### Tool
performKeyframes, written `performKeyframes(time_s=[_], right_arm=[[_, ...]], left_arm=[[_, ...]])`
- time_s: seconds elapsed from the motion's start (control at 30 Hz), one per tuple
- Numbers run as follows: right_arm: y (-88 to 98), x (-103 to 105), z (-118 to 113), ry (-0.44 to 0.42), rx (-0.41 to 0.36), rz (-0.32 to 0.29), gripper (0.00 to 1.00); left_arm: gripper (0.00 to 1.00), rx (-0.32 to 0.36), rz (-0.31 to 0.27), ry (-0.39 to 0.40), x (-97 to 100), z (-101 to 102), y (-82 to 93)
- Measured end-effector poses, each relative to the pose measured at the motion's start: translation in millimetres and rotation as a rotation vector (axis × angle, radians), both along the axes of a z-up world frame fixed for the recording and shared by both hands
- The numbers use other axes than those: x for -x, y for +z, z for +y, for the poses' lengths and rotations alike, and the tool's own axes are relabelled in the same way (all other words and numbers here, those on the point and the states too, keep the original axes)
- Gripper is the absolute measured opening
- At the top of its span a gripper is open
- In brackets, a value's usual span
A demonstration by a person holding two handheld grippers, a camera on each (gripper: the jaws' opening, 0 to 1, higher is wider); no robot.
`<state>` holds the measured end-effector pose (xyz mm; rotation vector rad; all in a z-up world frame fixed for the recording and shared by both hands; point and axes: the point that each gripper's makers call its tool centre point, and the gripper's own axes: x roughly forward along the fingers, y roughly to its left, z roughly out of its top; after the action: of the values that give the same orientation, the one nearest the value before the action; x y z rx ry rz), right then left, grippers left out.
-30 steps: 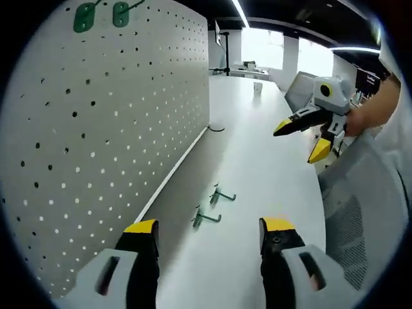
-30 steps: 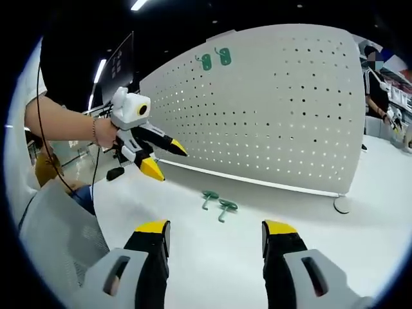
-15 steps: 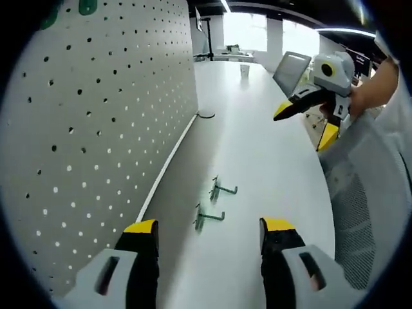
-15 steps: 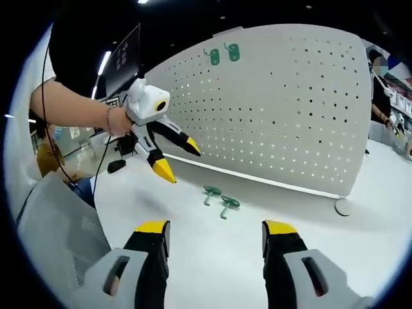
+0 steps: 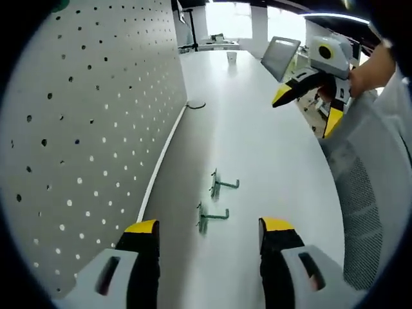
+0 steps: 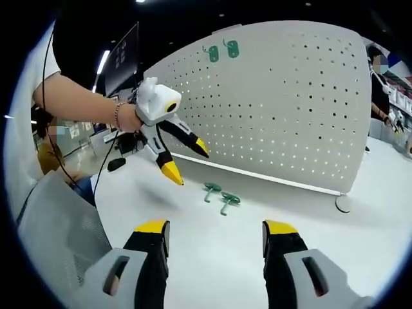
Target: Insert the hook assembly into the mounting plate slot until the hook locks in place.
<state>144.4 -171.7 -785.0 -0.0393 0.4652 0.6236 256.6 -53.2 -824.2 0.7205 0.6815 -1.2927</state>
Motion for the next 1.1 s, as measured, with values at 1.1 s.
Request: performKeyframes(time_s=[1.1], right_arm=[[-8.0,2,-4,-0.013,0.009,0.035,0.57]], left_arm=[[0.62,-0.142,0.043,-0.127,-12.1,-17,-40.3]])
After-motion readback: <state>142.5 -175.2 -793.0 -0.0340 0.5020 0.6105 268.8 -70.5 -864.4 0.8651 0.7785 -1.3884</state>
